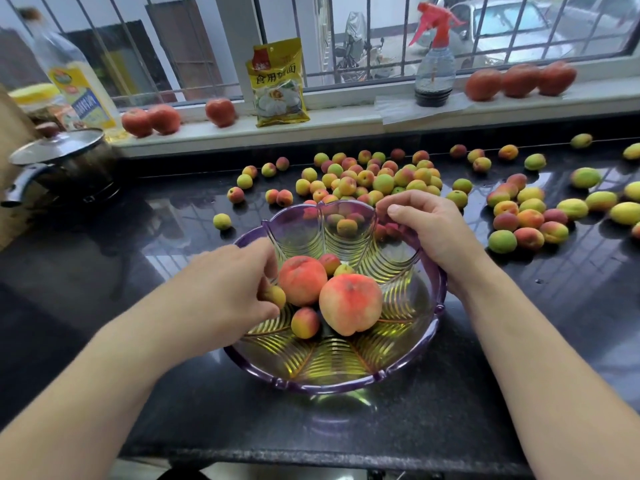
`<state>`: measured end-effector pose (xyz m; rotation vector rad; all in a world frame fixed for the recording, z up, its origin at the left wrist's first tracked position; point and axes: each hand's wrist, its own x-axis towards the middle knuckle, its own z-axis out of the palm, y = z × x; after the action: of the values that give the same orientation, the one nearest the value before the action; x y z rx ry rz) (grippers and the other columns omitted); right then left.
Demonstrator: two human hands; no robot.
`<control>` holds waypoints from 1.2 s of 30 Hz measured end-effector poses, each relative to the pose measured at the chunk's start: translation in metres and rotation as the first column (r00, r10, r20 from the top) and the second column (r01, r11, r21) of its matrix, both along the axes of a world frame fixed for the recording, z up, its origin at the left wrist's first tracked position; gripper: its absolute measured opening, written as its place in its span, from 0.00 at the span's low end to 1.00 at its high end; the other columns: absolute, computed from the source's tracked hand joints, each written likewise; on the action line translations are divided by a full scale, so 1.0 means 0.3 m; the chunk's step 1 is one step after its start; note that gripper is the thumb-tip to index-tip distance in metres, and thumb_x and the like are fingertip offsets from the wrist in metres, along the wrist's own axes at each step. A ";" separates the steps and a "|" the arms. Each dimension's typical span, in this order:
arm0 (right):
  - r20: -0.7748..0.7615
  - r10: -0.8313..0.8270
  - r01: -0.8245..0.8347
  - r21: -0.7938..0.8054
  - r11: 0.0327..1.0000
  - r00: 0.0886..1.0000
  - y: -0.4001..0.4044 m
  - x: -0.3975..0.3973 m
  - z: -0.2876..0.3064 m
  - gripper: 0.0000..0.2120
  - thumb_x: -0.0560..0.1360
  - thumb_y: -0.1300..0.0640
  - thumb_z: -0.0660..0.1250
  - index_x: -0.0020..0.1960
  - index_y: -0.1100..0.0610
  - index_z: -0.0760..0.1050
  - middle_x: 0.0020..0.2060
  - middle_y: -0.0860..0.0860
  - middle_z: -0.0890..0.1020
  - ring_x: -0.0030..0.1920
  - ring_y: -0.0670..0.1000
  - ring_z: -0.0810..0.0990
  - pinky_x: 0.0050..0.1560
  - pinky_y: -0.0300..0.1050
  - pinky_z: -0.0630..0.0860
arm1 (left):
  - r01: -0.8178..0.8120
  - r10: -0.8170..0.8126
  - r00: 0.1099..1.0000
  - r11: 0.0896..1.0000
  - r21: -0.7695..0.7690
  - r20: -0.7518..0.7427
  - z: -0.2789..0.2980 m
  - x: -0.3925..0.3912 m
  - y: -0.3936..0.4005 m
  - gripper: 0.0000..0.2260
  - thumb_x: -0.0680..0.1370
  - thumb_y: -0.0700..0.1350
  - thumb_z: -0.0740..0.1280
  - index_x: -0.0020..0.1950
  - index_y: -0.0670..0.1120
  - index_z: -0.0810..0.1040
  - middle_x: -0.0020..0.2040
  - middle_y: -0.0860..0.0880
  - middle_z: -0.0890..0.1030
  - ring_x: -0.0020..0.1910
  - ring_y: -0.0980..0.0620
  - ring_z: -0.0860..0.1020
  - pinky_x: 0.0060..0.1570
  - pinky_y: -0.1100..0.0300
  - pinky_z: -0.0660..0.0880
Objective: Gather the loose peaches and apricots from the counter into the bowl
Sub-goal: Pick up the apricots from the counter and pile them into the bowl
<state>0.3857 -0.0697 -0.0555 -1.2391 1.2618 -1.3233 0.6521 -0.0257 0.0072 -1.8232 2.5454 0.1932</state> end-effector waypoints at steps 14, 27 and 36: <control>-0.035 -0.002 0.002 -0.012 1.000 0.999 -0.005 -0.005 -0.005 0.08 0.81 0.60 0.65 0.52 0.55 0.84 0.49 0.52 0.86 0.55 0.54 0.84 0.59 0.56 0.81 | 0.029 -0.027 0.972 1.000 -0.006 0.235 -0.075 -0.042 -0.025 0.23 0.74 0.63 0.71 0.40 0.58 0.58 0.39 0.59 0.67 0.45 0.52 0.67 0.49 0.52 0.61; -0.016 -0.011 0.010 -0.002 1.000 1.000 -0.005 -0.004 -0.005 0.08 0.80 0.60 0.66 0.52 0.54 0.84 0.49 0.52 0.86 0.55 0.54 0.85 0.59 0.56 0.82 | -0.495 0.218 0.628 0.853 -0.167 -0.747 -0.067 0.168 -0.193 0.05 0.79 0.47 0.69 0.51 0.49 0.83 0.45 0.49 0.86 0.47 0.47 0.84 0.54 0.51 0.79; 0.003 -0.004 0.004 -0.013 1.000 1.000 -0.010 -0.005 -0.013 0.08 0.80 0.61 0.66 0.51 0.54 0.84 0.49 0.52 0.87 0.54 0.53 0.85 0.56 0.51 0.81 | -0.532 0.452 0.781 0.843 -0.079 -0.432 -0.356 0.286 -0.512 0.36 0.81 0.47 0.70 0.85 0.47 0.55 0.77 0.35 0.65 0.75 0.32 0.64 0.75 0.44 0.59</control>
<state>0.3843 -0.0727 -0.0593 -1.2440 1.2562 -1.3372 0.7378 -0.1794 -0.0995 -2.7763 2.2911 0.3569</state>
